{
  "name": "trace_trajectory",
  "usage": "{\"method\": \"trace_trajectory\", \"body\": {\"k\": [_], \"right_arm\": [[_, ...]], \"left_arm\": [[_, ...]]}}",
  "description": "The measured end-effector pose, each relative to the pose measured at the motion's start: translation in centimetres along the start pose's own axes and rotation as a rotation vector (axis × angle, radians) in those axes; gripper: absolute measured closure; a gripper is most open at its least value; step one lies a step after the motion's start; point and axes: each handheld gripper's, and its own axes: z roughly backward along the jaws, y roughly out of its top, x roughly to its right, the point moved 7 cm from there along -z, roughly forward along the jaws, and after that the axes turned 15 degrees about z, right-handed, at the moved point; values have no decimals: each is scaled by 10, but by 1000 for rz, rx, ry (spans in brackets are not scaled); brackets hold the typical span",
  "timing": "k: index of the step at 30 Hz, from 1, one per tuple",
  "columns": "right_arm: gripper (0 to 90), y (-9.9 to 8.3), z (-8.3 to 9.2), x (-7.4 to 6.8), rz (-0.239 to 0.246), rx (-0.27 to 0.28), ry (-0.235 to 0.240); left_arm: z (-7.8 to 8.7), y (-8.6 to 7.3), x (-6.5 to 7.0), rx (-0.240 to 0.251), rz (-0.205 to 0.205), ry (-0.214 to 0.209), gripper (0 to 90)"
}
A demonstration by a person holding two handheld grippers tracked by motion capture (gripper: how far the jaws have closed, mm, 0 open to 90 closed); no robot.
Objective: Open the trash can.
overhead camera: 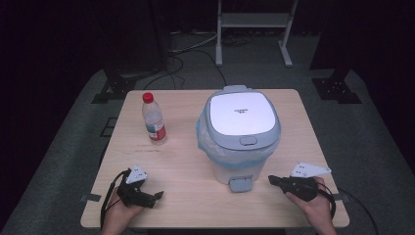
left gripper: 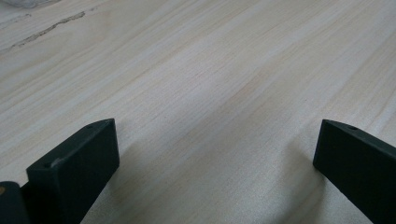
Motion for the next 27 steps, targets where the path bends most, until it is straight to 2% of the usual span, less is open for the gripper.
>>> {"method": "trace_trajectory", "body": {"k": [27], "right_arm": [[900, 17, -18, -13, 24, 26, 55]], "left_arm": [[0, 0, 0, 1, 2, 3, 0]]}}
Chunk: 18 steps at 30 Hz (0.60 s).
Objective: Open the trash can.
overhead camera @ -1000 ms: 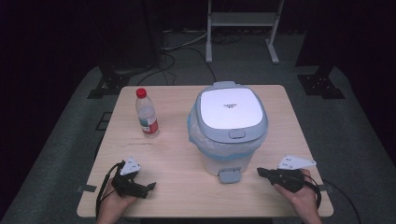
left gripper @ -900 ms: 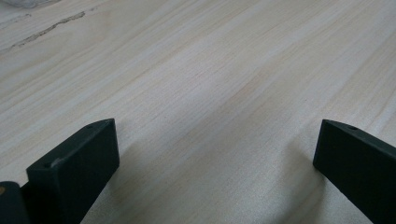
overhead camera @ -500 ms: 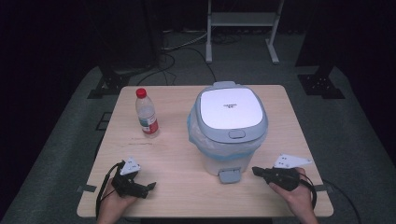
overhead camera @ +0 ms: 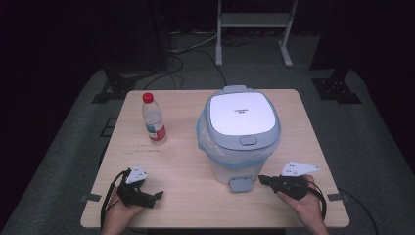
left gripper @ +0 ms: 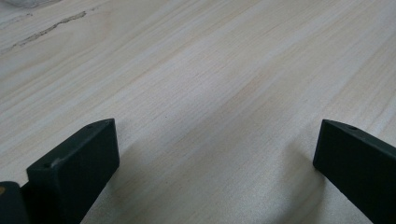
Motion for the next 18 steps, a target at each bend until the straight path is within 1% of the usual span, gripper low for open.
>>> {"method": "trace_trajectory", "body": {"k": [14, 18], "right_arm": [[900, 9, -10, -7, 18, 13, 25], [900, 12, -15, -11, 23, 19, 40]], "left_arm": [[0, 0, 0, 0, 2, 2, 0], [0, 0, 0, 0, 3, 2, 0]]}}
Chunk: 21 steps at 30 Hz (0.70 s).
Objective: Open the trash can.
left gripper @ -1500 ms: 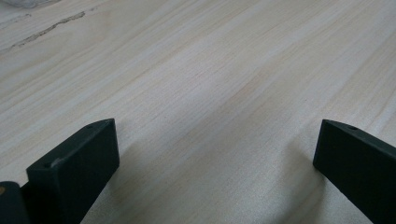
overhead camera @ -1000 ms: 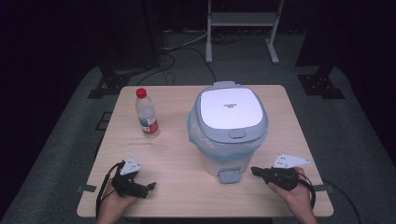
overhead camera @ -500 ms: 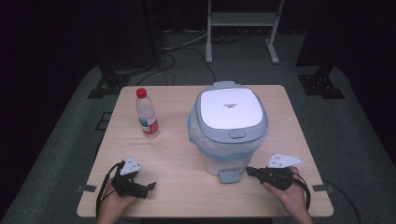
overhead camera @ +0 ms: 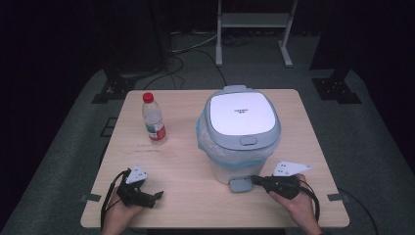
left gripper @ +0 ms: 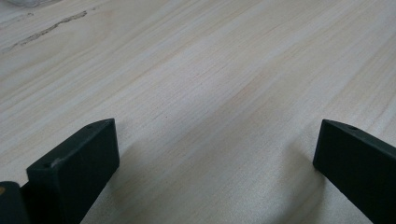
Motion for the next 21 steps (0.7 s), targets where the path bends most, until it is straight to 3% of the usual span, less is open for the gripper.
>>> {"method": "trace_trajectory", "body": {"k": [21], "right_arm": [[900, 7, -22, -12, 27, -8, 37]], "left_arm": [[0, 0, 0, 0, 1, 2, 0]]}}
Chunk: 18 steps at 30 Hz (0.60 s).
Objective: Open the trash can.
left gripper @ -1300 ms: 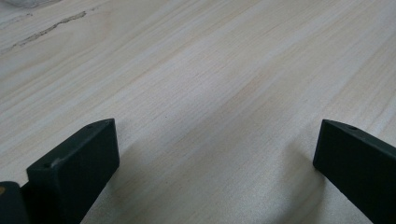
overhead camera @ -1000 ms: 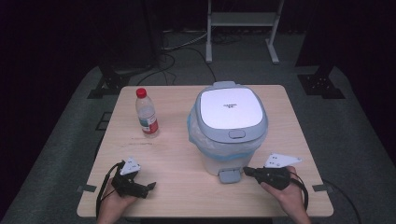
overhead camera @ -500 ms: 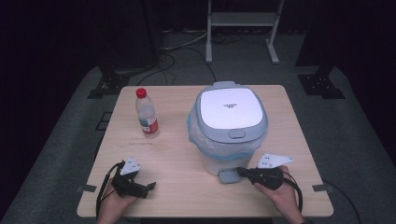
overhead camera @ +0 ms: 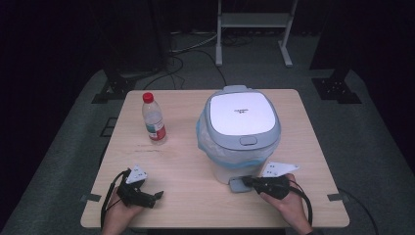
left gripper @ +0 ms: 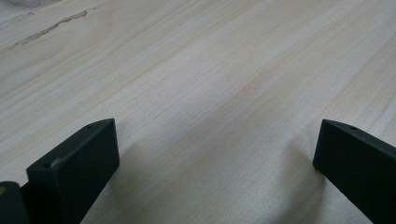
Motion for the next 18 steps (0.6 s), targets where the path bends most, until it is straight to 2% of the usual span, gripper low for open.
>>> {"method": "trace_trajectory", "body": {"k": [18], "right_arm": [[900, -1, -13, -2, 10, -27, 12]], "left_arm": [[0, 0, 0, 0, 0, 0, 0]]}}
